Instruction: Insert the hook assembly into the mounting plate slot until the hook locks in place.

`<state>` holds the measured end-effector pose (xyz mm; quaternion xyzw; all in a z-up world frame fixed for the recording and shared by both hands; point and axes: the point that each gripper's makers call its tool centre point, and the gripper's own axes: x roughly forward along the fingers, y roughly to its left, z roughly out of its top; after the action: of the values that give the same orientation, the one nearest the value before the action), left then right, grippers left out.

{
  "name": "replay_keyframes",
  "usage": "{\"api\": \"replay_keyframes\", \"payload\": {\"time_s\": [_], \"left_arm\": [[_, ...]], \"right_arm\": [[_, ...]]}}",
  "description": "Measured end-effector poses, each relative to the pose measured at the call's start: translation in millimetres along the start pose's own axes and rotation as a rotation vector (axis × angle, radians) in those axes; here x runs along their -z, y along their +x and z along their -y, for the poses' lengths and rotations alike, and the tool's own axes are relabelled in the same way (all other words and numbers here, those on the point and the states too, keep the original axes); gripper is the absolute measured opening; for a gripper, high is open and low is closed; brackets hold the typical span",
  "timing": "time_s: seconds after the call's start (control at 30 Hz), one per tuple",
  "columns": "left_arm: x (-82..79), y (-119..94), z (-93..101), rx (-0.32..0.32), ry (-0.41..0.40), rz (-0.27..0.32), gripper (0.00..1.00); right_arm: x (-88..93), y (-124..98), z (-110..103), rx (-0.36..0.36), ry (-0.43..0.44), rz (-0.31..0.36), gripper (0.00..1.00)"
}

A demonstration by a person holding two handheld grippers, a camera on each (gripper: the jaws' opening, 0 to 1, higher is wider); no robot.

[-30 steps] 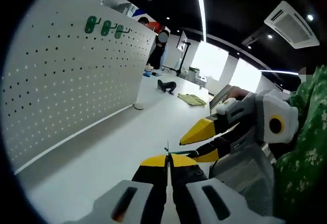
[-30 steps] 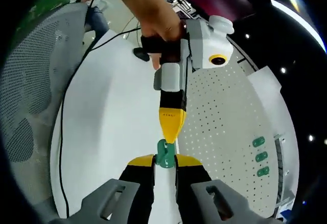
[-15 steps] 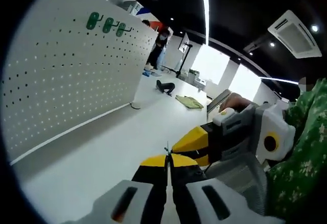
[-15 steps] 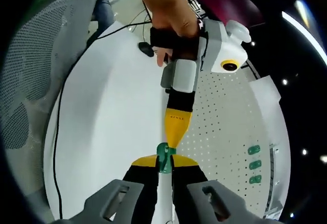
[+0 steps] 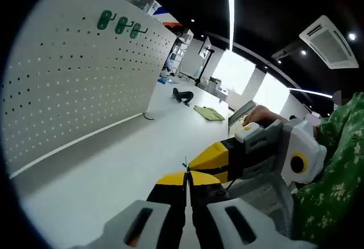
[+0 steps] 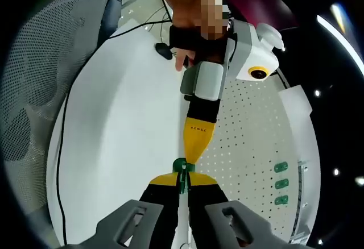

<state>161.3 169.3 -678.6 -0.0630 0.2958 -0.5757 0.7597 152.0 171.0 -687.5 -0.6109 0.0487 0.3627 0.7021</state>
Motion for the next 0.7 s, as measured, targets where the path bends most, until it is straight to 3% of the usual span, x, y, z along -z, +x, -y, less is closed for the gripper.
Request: {"api": "replay_keyframes", "payload": {"time_s": [0.6,0.7], "left_arm": [[1.9,-11.8,4.9,0.012,0.016,-0.019,0.02],[-1.1,-11.6,5.1,0.007,0.067,-0.019,0.02]], "right_arm": [[-12.3,-3.5,1.6,0.008,0.008,-0.033,0.01],[-11.4,-3.6,3.4,0.013,0.03,-0.039,0.01]]}}
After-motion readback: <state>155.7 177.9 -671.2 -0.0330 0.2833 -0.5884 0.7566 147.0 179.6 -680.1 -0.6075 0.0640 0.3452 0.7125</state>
